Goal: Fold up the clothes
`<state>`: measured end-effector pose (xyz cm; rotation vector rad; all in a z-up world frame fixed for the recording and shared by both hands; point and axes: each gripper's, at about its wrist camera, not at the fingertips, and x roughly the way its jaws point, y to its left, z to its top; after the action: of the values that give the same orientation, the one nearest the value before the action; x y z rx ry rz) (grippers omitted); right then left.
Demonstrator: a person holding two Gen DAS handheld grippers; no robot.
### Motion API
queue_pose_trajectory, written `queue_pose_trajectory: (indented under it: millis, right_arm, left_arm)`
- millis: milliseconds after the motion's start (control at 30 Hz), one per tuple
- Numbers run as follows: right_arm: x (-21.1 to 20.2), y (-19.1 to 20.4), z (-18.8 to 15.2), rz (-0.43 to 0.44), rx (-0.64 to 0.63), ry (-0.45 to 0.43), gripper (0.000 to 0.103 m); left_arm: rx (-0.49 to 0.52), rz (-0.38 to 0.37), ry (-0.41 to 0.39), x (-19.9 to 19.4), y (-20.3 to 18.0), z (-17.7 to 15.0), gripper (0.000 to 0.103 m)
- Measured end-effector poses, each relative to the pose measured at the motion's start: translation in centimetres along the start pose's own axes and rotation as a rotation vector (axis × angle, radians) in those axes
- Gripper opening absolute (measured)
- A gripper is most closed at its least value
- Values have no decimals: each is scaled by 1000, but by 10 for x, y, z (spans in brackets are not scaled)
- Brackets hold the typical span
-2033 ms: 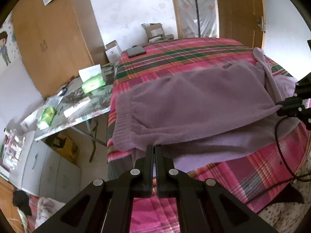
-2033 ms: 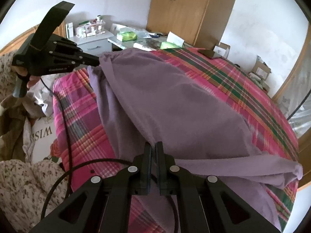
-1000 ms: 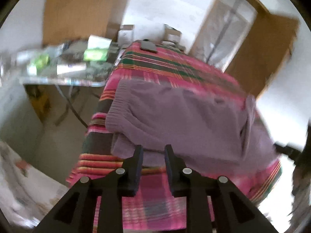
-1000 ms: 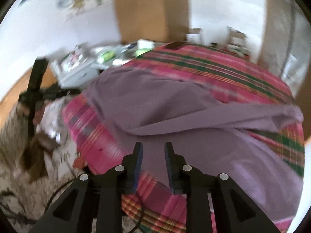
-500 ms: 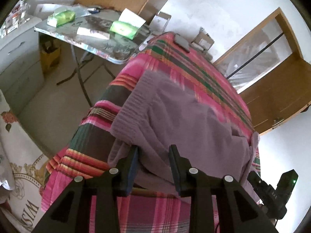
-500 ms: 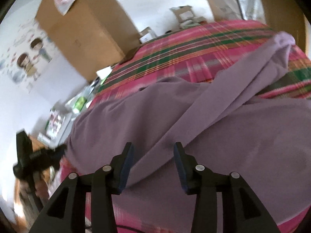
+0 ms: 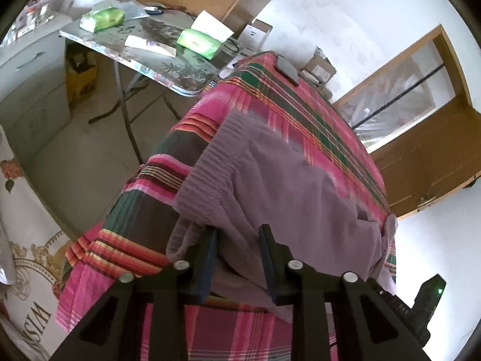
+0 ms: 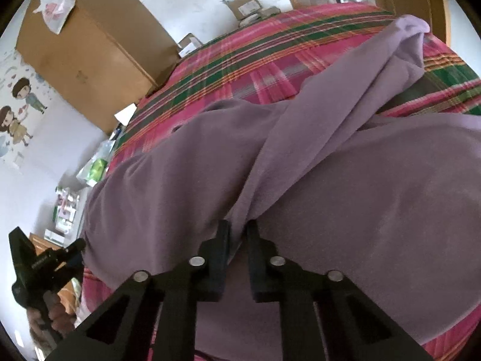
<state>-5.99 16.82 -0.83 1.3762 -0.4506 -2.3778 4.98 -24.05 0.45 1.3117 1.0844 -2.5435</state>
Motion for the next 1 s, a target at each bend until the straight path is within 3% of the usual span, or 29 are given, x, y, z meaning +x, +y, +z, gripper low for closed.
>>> queue_pose_trajectory:
  millis: [167, 567, 1000]
  right_arm:
    - [-8, 2, -3, 12, -23, -46, 5]
    - [-55, 8, -26, 69, -67, -163, 4]
    - [-36, -1, -50, -5, -87, -85, 5]
  left_arm:
    - [3, 1, -26, -2, 3, -3, 4]
    - [-20, -48, -102, -21, 6, -6, 3]
    - [0, 14, -91, -11, 14, -18, 3]
